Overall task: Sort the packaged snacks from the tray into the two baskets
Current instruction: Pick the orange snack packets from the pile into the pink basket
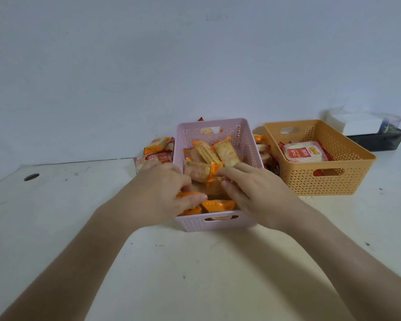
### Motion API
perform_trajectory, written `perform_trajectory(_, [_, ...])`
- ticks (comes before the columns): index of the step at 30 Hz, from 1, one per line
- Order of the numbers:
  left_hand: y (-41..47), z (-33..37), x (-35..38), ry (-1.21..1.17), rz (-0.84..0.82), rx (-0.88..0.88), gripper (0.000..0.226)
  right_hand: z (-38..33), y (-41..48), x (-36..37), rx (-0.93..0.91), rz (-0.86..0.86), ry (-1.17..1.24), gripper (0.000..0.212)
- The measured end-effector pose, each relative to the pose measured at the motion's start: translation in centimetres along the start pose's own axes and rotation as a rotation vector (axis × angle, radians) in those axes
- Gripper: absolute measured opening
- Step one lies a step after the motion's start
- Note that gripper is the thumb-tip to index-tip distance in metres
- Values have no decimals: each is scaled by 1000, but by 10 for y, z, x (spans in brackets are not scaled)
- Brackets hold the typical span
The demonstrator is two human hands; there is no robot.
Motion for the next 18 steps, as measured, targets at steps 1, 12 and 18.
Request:
perform_trajectory(1, [-2, 3, -1, 46, 28, 6, 56, 2, 2, 2, 3, -28, 6, 38])
perform_trajectory(12, [11, 23, 7, -17, -16, 73, 56, 28, 35, 21, 129, -388, -33, 55])
perform_trajectory(18, [46, 24, -9, -172, -27, 30, 22, 21, 41, 8, 79, -199, 28, 58])
Point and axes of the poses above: each hand's wrist, its own y-axis towards the middle knuckle, its own x-axis out of the palm, z = x × y, the point moved 10 cm from there along y, towards the middle knuckle, and after that the axes turned 9 degrees about -x, right-handed, at the moved point
